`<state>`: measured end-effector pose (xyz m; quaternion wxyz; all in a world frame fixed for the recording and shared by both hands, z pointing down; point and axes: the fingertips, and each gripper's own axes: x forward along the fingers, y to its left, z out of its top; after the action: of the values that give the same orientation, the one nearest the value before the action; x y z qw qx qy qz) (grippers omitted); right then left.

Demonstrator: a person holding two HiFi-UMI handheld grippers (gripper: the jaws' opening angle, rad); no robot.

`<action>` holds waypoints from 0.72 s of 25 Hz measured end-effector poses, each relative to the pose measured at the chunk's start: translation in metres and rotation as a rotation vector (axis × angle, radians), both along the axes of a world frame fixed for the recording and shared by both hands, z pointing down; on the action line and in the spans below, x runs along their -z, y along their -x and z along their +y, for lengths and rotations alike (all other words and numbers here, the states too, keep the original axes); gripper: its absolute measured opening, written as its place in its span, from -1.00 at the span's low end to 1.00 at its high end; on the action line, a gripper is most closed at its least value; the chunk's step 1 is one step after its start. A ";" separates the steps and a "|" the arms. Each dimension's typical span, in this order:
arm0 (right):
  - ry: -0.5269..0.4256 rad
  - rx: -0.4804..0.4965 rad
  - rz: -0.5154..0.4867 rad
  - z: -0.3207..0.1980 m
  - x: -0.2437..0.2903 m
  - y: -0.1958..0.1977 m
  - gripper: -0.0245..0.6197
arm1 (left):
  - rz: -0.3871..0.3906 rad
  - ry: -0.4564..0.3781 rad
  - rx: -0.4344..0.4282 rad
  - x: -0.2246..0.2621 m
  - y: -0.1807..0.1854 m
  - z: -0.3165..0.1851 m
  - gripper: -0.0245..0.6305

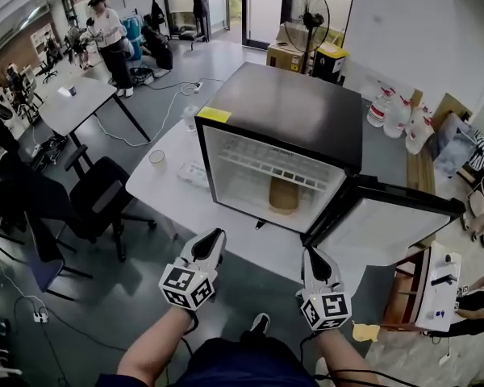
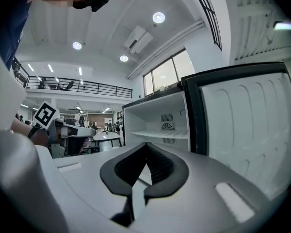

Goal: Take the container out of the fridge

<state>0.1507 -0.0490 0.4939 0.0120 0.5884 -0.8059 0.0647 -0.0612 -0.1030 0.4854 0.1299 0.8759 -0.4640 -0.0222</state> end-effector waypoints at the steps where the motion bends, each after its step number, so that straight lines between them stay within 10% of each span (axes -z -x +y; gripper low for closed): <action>1: -0.015 0.006 0.003 -0.007 0.004 -0.001 -0.90 | -0.006 -0.027 0.011 0.007 -0.004 -0.004 -0.91; 11: -0.021 0.044 -0.004 -0.047 0.000 -0.003 -0.90 | -0.070 -0.097 0.037 0.012 -0.044 -0.026 -0.91; 18: 0.077 -0.021 -0.032 -0.073 -0.034 -0.012 -0.90 | -0.081 0.033 -0.013 -0.047 -0.057 -0.064 -0.91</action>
<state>0.1625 -0.1217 0.5280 0.0210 0.5950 -0.7965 0.1051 -0.0045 -0.1671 0.5323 0.1257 0.8769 -0.4634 0.0220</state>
